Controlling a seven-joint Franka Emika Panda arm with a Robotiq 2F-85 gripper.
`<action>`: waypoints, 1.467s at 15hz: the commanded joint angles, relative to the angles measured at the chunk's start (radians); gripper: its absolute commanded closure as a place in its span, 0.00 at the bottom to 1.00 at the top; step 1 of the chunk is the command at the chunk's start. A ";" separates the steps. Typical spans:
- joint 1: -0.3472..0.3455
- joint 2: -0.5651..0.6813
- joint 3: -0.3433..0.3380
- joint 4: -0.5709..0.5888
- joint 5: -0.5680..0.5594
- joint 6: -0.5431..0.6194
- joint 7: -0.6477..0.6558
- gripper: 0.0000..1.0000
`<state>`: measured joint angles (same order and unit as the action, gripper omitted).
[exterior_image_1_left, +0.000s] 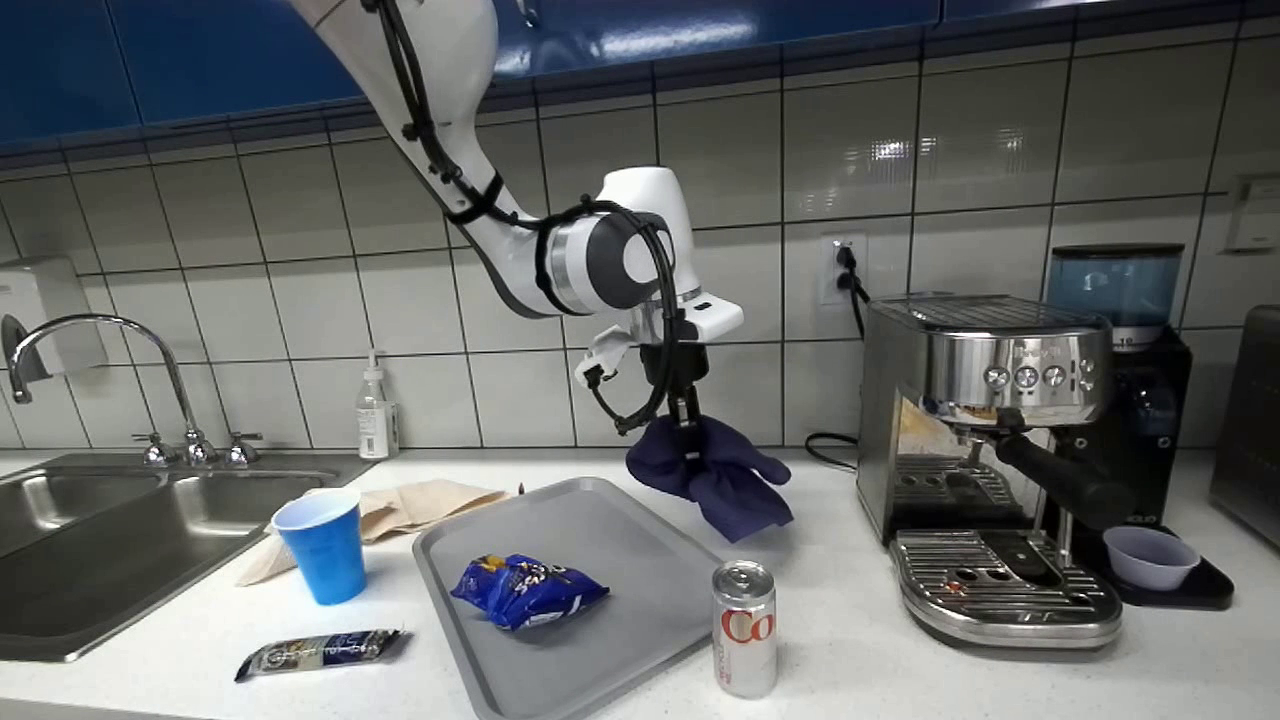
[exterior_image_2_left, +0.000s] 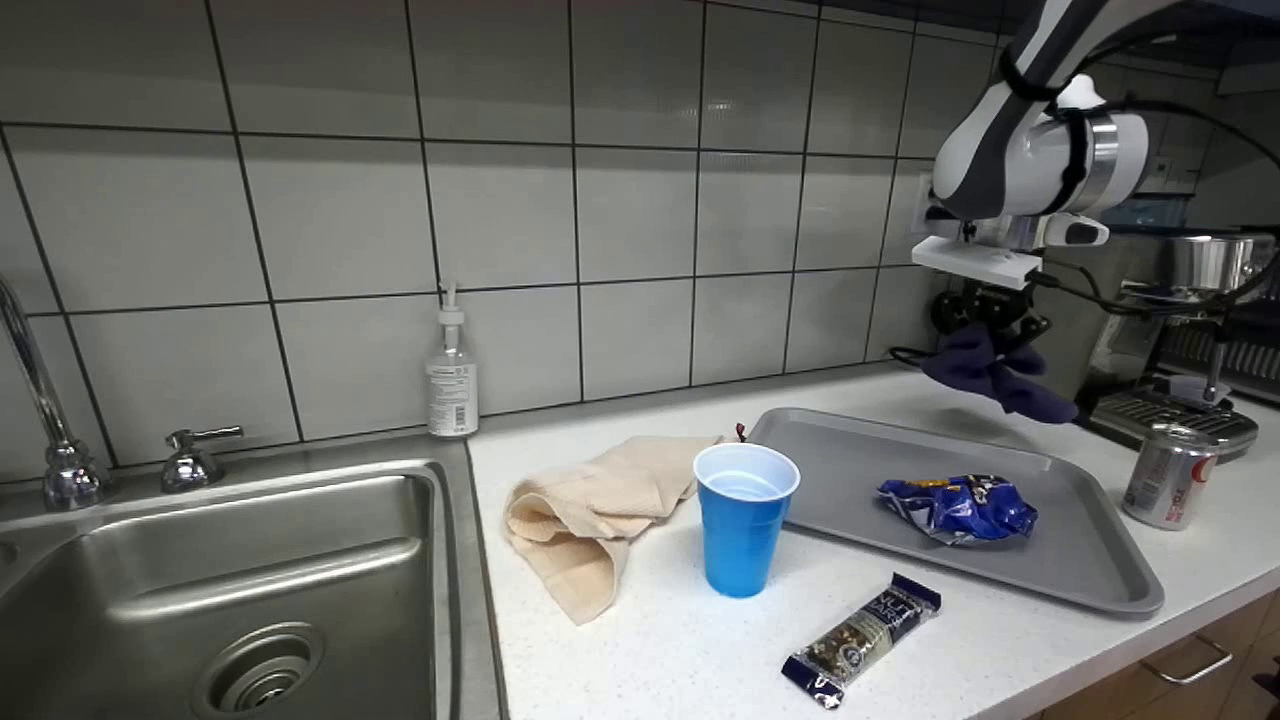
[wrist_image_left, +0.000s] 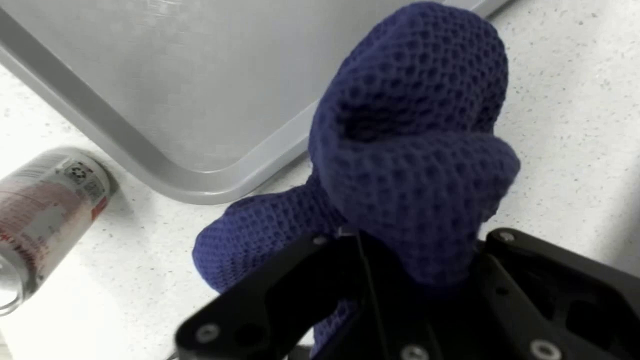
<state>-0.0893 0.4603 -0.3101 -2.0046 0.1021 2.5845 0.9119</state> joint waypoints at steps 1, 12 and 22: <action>0.002 -0.103 -0.007 -0.111 -0.043 -0.001 -0.046 0.97; 0.028 -0.180 0.000 -0.261 -0.162 -0.019 -0.037 0.97; 0.075 -0.123 0.013 -0.258 -0.156 -0.033 0.033 0.97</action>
<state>-0.0243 0.3291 -0.3000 -2.2700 -0.0405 2.5773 0.9006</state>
